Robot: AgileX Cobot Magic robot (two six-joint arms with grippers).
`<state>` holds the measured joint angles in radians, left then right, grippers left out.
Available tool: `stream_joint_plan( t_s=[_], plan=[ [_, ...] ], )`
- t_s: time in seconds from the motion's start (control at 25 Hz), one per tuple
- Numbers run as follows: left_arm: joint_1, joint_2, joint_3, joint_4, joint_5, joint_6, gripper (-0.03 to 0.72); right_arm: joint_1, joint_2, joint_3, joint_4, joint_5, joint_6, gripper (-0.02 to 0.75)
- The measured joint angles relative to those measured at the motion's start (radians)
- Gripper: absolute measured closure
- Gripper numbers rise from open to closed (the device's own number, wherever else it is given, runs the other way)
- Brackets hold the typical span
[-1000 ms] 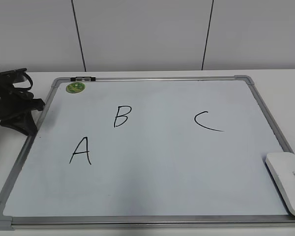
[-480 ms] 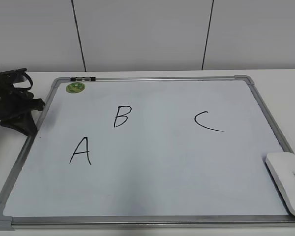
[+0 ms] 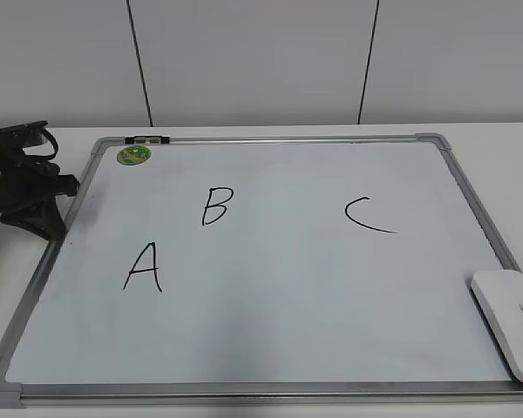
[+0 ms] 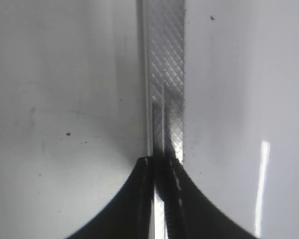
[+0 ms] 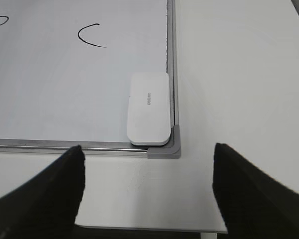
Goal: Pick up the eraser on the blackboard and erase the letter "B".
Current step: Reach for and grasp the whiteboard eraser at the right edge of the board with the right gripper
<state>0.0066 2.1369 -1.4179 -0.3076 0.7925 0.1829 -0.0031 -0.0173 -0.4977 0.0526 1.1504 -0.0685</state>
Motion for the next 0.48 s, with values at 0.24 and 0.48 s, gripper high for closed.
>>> stream_joint_plan(
  t_s=[0.24,0.48],
  plan=[
    [0.000,0.000,0.000,-0.001,0.002,0.000,0.648,0.000,0.038,-0.025,0.029,-0.057,0.000,0.146],
    [0.000,0.000,0.000,-0.001,0.002,0.000,0.648,0.000,0.281,-0.050,0.067,-0.290,-0.011,0.146]
  ],
)
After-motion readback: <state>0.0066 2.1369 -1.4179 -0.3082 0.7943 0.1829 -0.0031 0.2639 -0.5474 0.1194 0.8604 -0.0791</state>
